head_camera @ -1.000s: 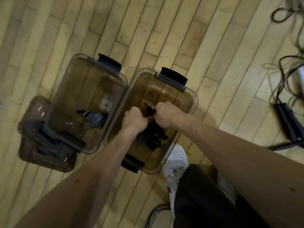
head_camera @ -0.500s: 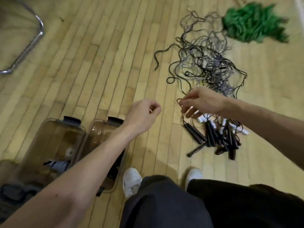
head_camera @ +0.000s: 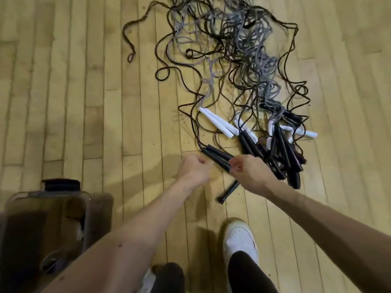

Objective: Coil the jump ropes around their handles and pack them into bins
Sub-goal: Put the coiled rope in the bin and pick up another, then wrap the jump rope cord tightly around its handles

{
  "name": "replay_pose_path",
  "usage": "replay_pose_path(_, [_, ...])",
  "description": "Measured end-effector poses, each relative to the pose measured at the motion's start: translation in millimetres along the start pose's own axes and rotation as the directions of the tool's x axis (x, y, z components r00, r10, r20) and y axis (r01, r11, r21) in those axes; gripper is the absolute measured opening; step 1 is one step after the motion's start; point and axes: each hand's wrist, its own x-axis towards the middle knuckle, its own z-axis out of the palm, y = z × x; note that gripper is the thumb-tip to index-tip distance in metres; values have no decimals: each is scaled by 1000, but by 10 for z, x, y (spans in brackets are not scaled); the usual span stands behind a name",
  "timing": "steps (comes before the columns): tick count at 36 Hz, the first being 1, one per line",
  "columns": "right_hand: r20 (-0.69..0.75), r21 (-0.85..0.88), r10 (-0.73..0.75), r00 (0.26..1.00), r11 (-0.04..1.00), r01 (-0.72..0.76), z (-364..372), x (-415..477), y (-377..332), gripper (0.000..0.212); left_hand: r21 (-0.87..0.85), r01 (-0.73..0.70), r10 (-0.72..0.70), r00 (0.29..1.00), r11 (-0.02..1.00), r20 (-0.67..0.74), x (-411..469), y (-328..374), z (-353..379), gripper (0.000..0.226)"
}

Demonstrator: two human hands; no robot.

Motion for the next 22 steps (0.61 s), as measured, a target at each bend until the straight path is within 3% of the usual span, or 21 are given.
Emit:
replay_pose_path(4, [-28,-202,-87,996,976,80,241,477,-18,37,-134,75,-81,996,988,-38,411,63,115,25])
replay_pose_path(7, [-13,-409,-78,997,910,66,390,691,-2,54,-134,103,-111,993,986,-50,654,108,121,42])
replay_pose_path(10, [-25,-587,-117,993,806,81,517,790,-1,55,-51,74,-78,993,996,-91,890,93,146,37])
replay_pose_path(12, [-37,-647,-203,978,751,131,607,815,-8,48,16,38,-36,991,999,-128,979,67,160,22])
replay_pose_path(15, [9,-620,-205,979,767,166,702,823,-36,46,122,-13,30,991,992,-133,959,10,135,8])
replay_pose_path(19, [43,-512,-137,990,848,140,661,766,-126,56,-4,-64,63,997,998,-54,706,-40,-28,18])
replay_pose_path(22, [50,-418,-141,989,896,149,551,674,-198,45,-117,-120,119,993,986,-18,448,0,-188,18])
